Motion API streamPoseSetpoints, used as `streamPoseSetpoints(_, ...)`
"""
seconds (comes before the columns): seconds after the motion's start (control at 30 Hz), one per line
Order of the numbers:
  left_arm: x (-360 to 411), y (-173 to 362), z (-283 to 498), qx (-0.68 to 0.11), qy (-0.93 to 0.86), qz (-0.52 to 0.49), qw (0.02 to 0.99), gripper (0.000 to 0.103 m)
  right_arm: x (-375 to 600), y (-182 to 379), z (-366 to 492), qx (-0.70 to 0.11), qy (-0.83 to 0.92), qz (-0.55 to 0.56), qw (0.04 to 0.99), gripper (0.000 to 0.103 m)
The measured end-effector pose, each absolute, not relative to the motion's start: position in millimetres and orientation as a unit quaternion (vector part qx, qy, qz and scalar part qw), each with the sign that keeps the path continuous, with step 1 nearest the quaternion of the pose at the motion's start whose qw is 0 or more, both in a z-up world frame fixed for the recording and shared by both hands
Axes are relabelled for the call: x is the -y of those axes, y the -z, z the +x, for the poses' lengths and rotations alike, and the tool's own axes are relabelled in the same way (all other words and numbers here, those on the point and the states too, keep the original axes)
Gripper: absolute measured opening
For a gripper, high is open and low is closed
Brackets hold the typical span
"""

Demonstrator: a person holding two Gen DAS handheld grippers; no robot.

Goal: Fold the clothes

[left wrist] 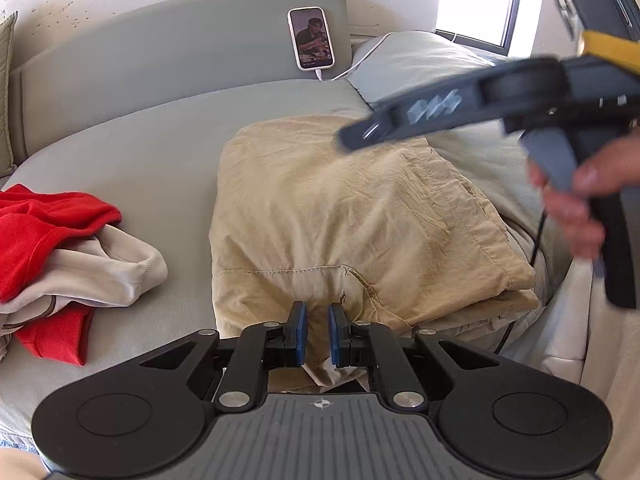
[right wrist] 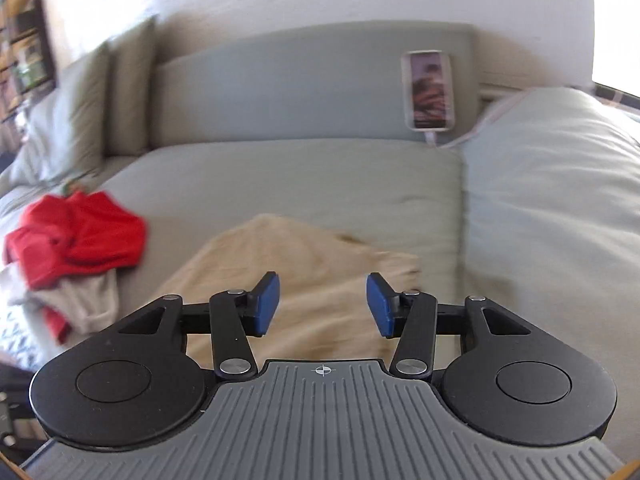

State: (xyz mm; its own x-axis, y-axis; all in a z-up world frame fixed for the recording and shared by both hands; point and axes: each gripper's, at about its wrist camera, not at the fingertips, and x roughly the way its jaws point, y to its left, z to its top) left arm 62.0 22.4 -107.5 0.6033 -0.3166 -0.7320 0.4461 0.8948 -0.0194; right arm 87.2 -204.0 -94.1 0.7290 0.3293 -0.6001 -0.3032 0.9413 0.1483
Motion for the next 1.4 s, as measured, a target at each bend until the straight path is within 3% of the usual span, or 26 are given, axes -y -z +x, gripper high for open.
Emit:
streamPoseSetpoints(0.17, -24.1, 107.7, 65.7, -0.398, 0.213, 0.076, 0.889, 0.008, 141.2, 123.4, 72.5, -0.359, -0.234, -0.091, 0.899, 0.052)
streamPoseSetpoints(0.4, -27.2, 108.9, 65.8, -0.393, 0.211, 0.070, 0.892, 0.008, 223.3, 123.9, 45.6, -0.452, -0.147, -0.045, 0.879, 0.054)
streamPoseSetpoints(0.47, -27.9, 109.7, 67.5, -0.395, 0.211, 0.064, 0.892, 0.008, 241.5, 119.3, 37.0, -0.474, -0.107, -0.023, 0.874, 0.048)
streamPoseSetpoints(0.63, -25.9, 109.0, 65.2, -0.397, 0.208, 0.065, 0.891, 0.008, 237.7, 89.7, 15.4, -0.408, -0.132, 0.044, 0.902, 0.045)
streamPoseSetpoints(0.77, -24.3, 107.8, 65.6, -0.400, 0.208, 0.068, 0.890, 0.008, 199.1, 92.6, 17.6, -0.400, -0.191, 0.042, 0.895, 0.044)
streamPoseSetpoints(1.0, -26.5, 106.6, 70.1, -0.407, 0.212, 0.062, 0.887, 0.009, 184.3, 124.0, -2.6, -0.439, -0.202, -0.044, 0.874, 0.042)
streamPoseSetpoints(1.17, -29.6, 107.4, 71.4, -0.407, 0.213, 0.052, 0.887, 0.009, 233.8, 113.3, -9.8, -0.476, -0.156, 0.038, 0.865, 0.047)
streamPoseSetpoints(1.2, -30.2, 107.0, 69.9, -0.407, 0.212, 0.052, 0.887, 0.009, 243.5, 108.6, -10.8, -0.464, -0.145, 0.059, 0.872, 0.052)
streamPoseSetpoints(1.23, -30.8, 106.7, 68.4, -0.407, 0.212, 0.051, 0.887, 0.009, 251.7, 104.5, -9.0, -0.451, -0.134, 0.083, 0.879, 0.069)
streamPoseSetpoints(1.3, -29.4, 106.2, 67.8, -0.407, 0.210, 0.053, 0.887, 0.009, 266.2, 102.8, 0.7, -0.437, -0.120, 0.148, 0.879, 0.085)
streamPoseSetpoints(1.4, -29.3, 105.8, 67.3, -0.408, 0.209, 0.053, 0.887, 0.009, 281.5, 111.8, 20.5, -0.440, -0.117, 0.246, 0.856, 0.085)
